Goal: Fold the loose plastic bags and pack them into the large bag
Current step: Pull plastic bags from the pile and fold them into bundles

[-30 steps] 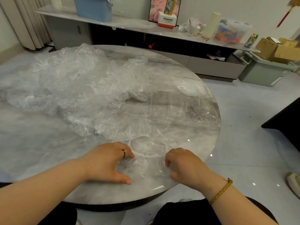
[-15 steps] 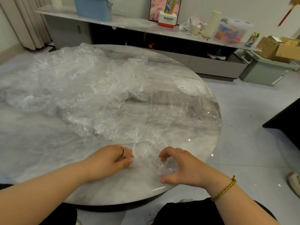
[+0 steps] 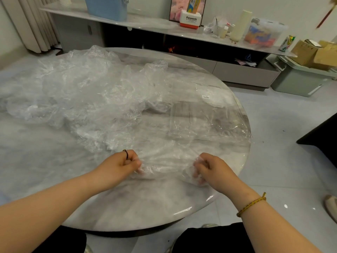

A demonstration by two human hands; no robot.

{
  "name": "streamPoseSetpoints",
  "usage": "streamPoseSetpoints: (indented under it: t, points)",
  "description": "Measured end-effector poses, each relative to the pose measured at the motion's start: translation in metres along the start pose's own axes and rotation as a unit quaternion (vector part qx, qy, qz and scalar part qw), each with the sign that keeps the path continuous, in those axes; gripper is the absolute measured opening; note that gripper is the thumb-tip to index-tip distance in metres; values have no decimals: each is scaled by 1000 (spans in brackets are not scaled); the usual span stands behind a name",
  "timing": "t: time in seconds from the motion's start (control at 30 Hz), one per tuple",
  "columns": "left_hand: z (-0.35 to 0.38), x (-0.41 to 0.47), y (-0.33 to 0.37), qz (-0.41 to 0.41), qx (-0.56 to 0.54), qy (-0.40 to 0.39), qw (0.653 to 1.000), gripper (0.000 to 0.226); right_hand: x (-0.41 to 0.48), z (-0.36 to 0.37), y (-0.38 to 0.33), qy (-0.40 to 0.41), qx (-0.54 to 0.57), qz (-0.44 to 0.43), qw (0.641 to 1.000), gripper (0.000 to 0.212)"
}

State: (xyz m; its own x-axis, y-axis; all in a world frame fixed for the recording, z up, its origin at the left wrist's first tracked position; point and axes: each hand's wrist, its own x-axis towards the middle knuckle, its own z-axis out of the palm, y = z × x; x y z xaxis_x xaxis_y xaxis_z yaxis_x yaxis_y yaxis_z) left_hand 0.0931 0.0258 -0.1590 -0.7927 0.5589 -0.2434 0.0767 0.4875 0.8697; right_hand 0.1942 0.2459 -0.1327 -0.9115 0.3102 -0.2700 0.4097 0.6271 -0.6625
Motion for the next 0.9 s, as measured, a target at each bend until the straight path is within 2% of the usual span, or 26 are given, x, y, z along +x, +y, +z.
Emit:
streamPoseSetpoints:
  t: [0.13, 0.2, 0.27, 0.33, 0.4, 0.47, 0.53, 0.6, 0.7, 0.77, 0.83, 0.9]
  points:
    - [4, -1, 6, -4, 2, 76, 997, 17, 11, 13, -3, 49, -77, 13, 996, 16]
    - [4, -2, 9, -5, 53, 109, 993, 6, 13, 19, -6, 54, -112, 25, 992, 13]
    - [4, -3, 11, 1, 158, 152, 976, 21, 12, 22, -8, 63, -154, 25, 986, 25]
    - [3, -4, 13, 111, 289, 231, 922, 31, 10, 22, -8, 71, -187, 19, 980, 34]
    - [5, -5, 15, 238, 362, 259, 864, 35, 10, 24, -7, 85, -224, -1, 971, 41]
    - [14, -2, 15, 283, 403, 221, 842, 41, 8, 29, -10, 123, -296, -44, 946, 43]
    - [29, 1, 19, 265, 439, 152, 845, 44, 10, 39, -12, 221, -312, -117, 917, 45]
    - [44, 8, 16, 232, 476, 87, 844, 46, 10, 49, -15, 255, -300, -165, 904, 47]
    - [49, 16, 13, 174, 480, 67, 857, 51, 9, 65, -18, 201, -332, -176, 905, 48]
    - [49, 18, 12, 140, 481, 53, 864, 73, 11, 73, -14, 170, -355, -177, 902, 48]
    - [49, 23, -3, 150, 483, 53, 861, 92, 14, 77, -10, 138, -372, -170, 902, 50]
    - [48, 26, -6, 171, 491, 48, 853, 88, 14, 78, -9, 115, -373, -167, 906, 52]
